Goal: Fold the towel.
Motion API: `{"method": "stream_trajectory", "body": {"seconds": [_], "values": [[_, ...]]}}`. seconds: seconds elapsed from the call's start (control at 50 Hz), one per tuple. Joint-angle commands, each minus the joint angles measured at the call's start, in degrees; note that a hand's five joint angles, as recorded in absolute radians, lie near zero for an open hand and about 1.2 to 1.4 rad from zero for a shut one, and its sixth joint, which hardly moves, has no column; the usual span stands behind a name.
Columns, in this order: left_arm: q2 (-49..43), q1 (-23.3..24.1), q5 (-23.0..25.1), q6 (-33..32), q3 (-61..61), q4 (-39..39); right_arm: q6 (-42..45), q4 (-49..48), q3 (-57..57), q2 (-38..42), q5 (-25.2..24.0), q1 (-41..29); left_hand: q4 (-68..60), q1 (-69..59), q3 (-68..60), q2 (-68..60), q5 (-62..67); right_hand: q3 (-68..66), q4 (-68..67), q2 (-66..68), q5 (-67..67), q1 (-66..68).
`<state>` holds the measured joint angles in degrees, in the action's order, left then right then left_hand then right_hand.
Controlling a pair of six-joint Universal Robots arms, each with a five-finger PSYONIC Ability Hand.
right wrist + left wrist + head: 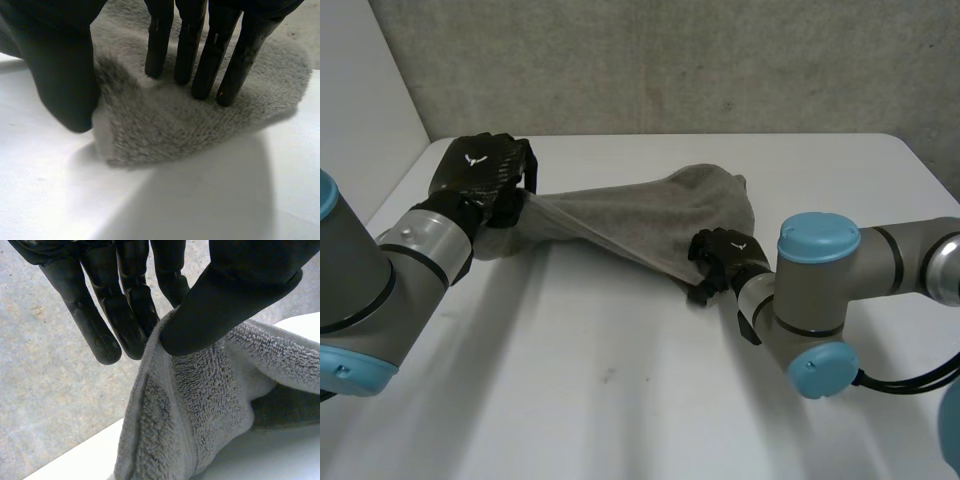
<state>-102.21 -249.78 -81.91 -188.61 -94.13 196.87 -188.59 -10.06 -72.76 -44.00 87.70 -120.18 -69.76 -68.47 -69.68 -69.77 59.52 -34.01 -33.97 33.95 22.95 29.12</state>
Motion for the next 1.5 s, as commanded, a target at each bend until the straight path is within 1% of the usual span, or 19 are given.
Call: {"method": "stream_trajectory", "body": {"seconds": [0.02,0.04,0.2,0.28,0.34,0.46,0.56,0.68,0.8,0.96,1.0,1.02,1.06,1.08,1.1,1.18,1.24,1.38,1.5], "values": [[0.2,-0.3,-0.1,0.4,0.0,0.0,2.0,-1.3,3.2,2.2,3.5,0.1,-10.2,-11.5,-10.3,-10.2,10.5,-36.2,-36.2,36.2,37.2,41.1],[0.4,-0.4,-0.2,0.5,0.0,0.0,2.8,-1.5,3.1,1.2,4.6,0.6,-10.2,-11.5,-10.3,-10.2,10.5,-45.9,-45.9,46.0,47.0,50.8],[0.9,-1.4,-0.3,0.5,0.0,-0.4,16.0,-9.6,-1.9,-16.3,3.5,3.9,-10.2,-11.5,-10.3,-10.2,10.5,-46.0,-46.0,46.1,47.1,50.9],[1.1,-1.3,-0.2,0.5,0.1,-1.6,32.2,-0.1,-0.2,-21.8,-3.0,4.6,-10.2,-11.5,-10.3,-10.2,10.5,-46.0,-46.0,46.1,47.1,50.9],[1.8,-1.2,-0.2,0.3,0.2,-3.0,41.2,10.3,2.4,-23.3,-3.2,4.6,-10.2,-11.5,-10.3,-10.2,10.5,-46.0,-46.0,46.1,47.1,50.9],[2.0,-0.8,0.1,-0.3,0.3,-6.1,50.4,30.0,6.7,-23.5,-2.4,4.8,-10.2,-11.5,-10.3,-10.2,10.5,-46.0,-46.0,46.1,47.1,50.9],[0.7,-0.7,0.2,-0.5,0.8,-9.3,54.3,37.2,6.8,-21.7,-3.0,4.8,-10.2,-11.5,-10.3,-10.2,10.5,-46.0,-46.0,46.1,47.1,50.9],[-5.5,-0.7,0.2,-3.2,2.8,-14.0,60.8,39.5,6.3,-16.7,-2.3,3.9,-10.2,-11.5,-10.3,-10.2,10.5,-46.0,-46.0,46.1,47.1,50.9],[-13.8,0.3,-0.3,-12.2,9.7,-18.7,65.4,38.9,8.2,-11.6,-1.8,3.8,-10.2,-11.5,-10.3,-10.2,10.5,-46.0,-46.0,46.1,47.1,50.9],[-18.3,0.9,-0.5,-14.8,31.5,-18.6,67.2,25.8,27.1,-5.7,3.4,3.7,-10.2,-11.5,-10.3,-10.2,10.5,-46.0,-46.0,46.1,47.1,50.9],[-19.3,0.7,-1.5,-14.8,44.0,-15.8,66.6,11.5,32.7,-6.7,4.5,3.7,-10.2,-11.5,-10.3,-10.2,10.5,-46.0,-46.0,46.1,47.1,50.9],[-19.3,0.7,-1.5,-14.8,44.0,-15.7,66.6,11.4,32.7,-6.7,4.5,3.7,-10.2,-11.5,-10.3,-10.2,10.5,-46.0,-46.0,46.1,47.1,50.9],[-19.7,0.7,-6.0,-14.6,53.2,-8.8,66.2,-6.5,30.0,-10.7,4.1,3.7,-10.2,-11.5,-10.3,-10.2,10.5,-46.0,-46.0,46.1,47.1,50.9],[-19.7,0.7,-6.1,-14.6,53.3,-8.8,66.2,-6.6,30.0,-10.8,4.1,3.7,-10.2,-11.5,-10.3,-10.2,10.5,-46.0,-46.0,46.1,47.1,50.9],[-19.5,0.3,-9.1,-14.2,55.3,-5.0,65.7,-14.7,26.8,-13.5,3.5,3.8,-10.2,-11.5,-10.3,-10.2,10.5,-46.0,-46.0,46.1,47.1,50.9],[-19.2,0.1,-13.8,-13.1,54.8,2.4,65.0,-24.7,20.6,-17.9,0.7,3.8,-10.2,-11.5,-10.3,-10.2,10.5,-46.0,-46.0,46.1,47.1,50.9],[-18.0,-0.1,-14.6,-11.3,51.7,5.1,64.4,-19.7,18.4,-18.6,-4.0,4.2,-10.2,-11.5,-10.3,-10.2,10.5,-46.0,-46.0,46.1,47.1,50.9],[-15.0,-1.1,-10.3,-10.2,32.8,4.0,59.7,9.1,20.6,-14.7,-16.4,8.2,-10.2,-11.5,-10.3,-10.2,10.5,-46.0,-46.0,46.1,47.1,50.9],[-13.2,-1.9,-7.3,-10.4,18.3,4.6,60.4,23.6,20.4,-11.0,-22.3,9.2,-10.2,-11.5,-10.3,-10.2,10.5,-46.0,-46.0,46.1,47.1,50.9]]}}
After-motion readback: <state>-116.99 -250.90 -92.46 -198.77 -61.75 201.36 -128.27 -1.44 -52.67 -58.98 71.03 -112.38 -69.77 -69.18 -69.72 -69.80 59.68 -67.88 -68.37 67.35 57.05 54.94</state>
